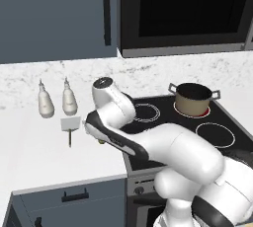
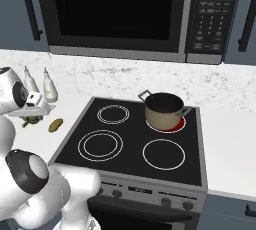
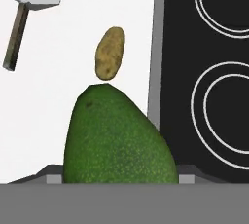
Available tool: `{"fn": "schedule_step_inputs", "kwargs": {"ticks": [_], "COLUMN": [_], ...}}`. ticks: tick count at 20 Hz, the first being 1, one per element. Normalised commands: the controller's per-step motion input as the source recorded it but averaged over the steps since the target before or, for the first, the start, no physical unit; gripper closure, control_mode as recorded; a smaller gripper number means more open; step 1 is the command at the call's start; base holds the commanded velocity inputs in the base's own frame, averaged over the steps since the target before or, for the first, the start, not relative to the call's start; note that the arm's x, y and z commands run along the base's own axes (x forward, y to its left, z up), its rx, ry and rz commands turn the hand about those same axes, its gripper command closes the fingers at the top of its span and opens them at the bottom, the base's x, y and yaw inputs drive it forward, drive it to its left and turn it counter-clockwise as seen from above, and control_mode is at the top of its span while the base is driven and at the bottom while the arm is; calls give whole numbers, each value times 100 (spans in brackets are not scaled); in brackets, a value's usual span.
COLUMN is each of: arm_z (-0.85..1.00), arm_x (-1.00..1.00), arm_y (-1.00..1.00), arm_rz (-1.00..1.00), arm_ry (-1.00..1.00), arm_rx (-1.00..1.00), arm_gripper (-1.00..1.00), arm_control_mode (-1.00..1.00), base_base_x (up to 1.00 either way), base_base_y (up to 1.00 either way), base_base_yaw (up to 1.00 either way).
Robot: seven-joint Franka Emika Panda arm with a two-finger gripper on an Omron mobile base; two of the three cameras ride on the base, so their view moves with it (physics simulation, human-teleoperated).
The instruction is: Put the avocado and potato in the pot. Retrieve the spatula and lightly stir the vegetables in the pot.
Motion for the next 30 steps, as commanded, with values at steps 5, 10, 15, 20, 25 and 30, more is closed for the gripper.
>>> {"fn": "schedule_step_inputs", "kwargs": {"ticks": [5, 10, 15, 20, 25, 30], "arm_z": [14, 24, 41, 45, 40, 40], "arm_x": [0, 0, 3, 6, 0, 6], "arm_y": [-100, -100, -100, -100, -100, -100], "arm_rz": [-14, -15, -15, -14, -12, -8], "arm_ry": [-7, -8, -8, -10, -20, -22], "arm_rx": [3, 1, 0, 0, 0, 0], "arm_gripper": [100, 100, 100, 100, 100, 100], "arm_control_mode": [-100, -100, -100, -100, -100, -100], "base_base_x": [0, 0, 0, 0, 0, 0], "base_base_y": [0, 0, 0, 0, 0, 0], "base_base_yaw": [0, 0, 0, 0, 0, 0]}}
